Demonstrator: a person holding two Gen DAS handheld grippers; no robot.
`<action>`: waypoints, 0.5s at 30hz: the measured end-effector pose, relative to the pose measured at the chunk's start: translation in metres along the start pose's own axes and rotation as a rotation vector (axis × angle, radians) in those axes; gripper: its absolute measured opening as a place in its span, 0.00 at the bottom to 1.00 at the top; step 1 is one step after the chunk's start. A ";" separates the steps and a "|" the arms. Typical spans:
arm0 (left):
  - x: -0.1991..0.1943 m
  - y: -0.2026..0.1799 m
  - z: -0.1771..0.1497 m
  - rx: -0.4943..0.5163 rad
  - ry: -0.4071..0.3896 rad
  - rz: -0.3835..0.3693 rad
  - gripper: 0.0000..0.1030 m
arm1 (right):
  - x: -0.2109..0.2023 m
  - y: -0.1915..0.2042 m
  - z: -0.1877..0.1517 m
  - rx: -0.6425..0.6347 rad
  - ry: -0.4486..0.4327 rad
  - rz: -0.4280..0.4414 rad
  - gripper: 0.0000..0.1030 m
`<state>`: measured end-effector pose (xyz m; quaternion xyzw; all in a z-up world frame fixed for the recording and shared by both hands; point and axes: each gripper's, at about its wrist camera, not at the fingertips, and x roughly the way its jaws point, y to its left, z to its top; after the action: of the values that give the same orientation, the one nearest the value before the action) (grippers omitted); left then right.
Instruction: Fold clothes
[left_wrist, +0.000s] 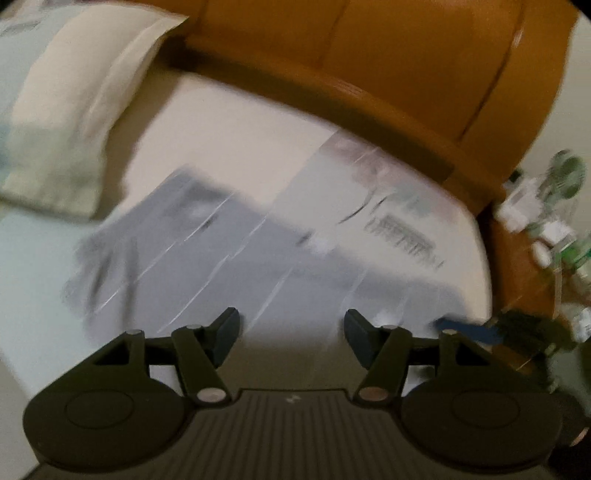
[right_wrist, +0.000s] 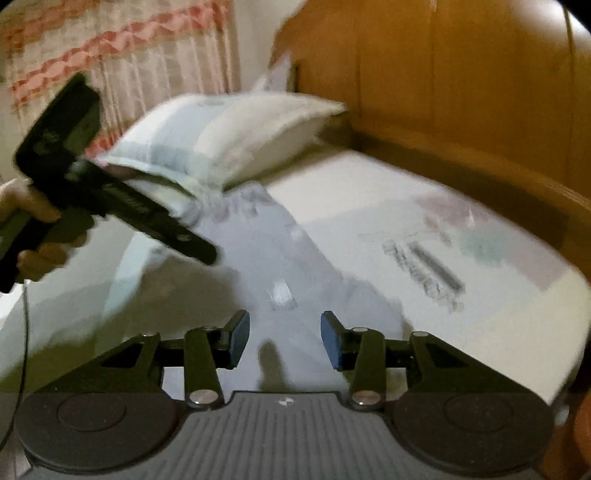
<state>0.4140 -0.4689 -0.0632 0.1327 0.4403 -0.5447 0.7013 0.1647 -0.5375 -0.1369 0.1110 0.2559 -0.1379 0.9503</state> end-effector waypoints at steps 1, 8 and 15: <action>0.004 -0.006 0.004 0.011 -0.014 -0.025 0.62 | 0.002 0.000 -0.001 0.007 -0.001 0.000 0.50; 0.066 -0.015 0.026 0.051 -0.021 -0.018 0.64 | 0.016 -0.017 -0.016 0.071 0.002 -0.065 0.50; 0.037 -0.007 0.039 0.059 -0.069 0.010 0.65 | -0.004 -0.004 -0.012 0.063 -0.029 -0.041 0.62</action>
<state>0.4267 -0.5215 -0.0669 0.1364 0.3989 -0.5584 0.7145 0.1550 -0.5370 -0.1456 0.1336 0.2400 -0.1668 0.9469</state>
